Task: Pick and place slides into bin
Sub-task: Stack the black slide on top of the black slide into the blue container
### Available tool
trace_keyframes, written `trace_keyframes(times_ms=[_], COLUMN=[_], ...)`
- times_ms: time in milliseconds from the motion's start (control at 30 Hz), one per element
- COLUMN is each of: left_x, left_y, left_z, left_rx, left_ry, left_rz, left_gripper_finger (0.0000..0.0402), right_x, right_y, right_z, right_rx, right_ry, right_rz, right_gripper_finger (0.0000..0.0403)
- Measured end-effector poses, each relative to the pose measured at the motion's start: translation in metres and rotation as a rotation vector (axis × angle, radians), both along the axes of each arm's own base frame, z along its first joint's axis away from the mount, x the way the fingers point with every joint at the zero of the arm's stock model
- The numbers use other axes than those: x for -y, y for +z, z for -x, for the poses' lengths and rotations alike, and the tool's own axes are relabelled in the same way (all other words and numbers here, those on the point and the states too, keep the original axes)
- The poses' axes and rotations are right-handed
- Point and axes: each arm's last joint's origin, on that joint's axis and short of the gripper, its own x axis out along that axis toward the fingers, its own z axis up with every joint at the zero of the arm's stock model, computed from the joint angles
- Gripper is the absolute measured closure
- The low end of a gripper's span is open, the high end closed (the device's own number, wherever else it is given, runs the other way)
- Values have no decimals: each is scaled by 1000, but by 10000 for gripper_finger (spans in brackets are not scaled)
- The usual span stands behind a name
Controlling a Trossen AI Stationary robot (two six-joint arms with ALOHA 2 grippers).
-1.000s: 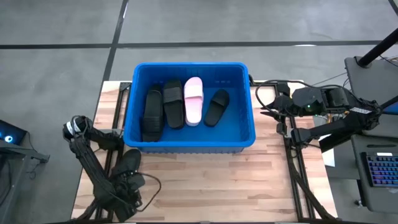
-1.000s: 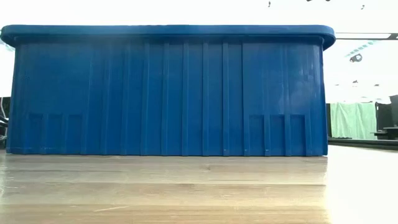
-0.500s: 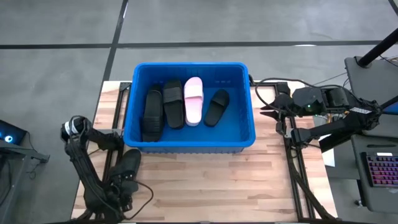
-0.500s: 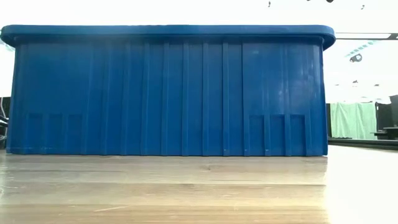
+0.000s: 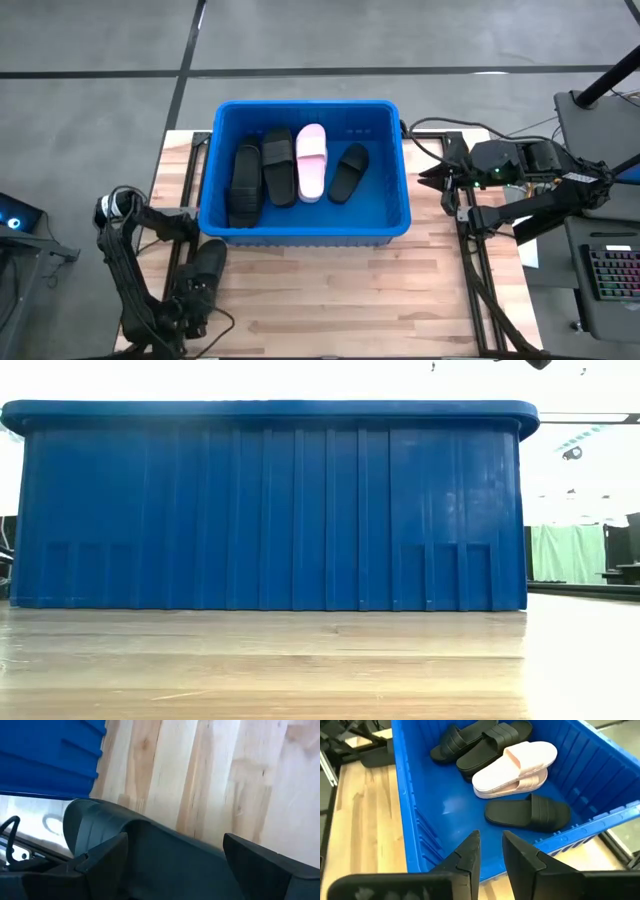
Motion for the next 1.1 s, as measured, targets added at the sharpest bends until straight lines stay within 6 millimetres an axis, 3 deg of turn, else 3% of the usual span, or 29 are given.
trace_keyframes(times_ms=[300,1100], left_x=[-5,-8], left_y=[-14,-18], left_z=[20,20], left_rx=[38,110], left_ry=[10,-9], left_rz=[-46,-71], left_gripper_finger=[91,91], right_x=[0,0], right_y=[2,2], right_z=[-1,-2], right_rx=[34,35], right_ry=[-30,-30], right_rz=[-40,-40], right_gripper_finger=[331,340])
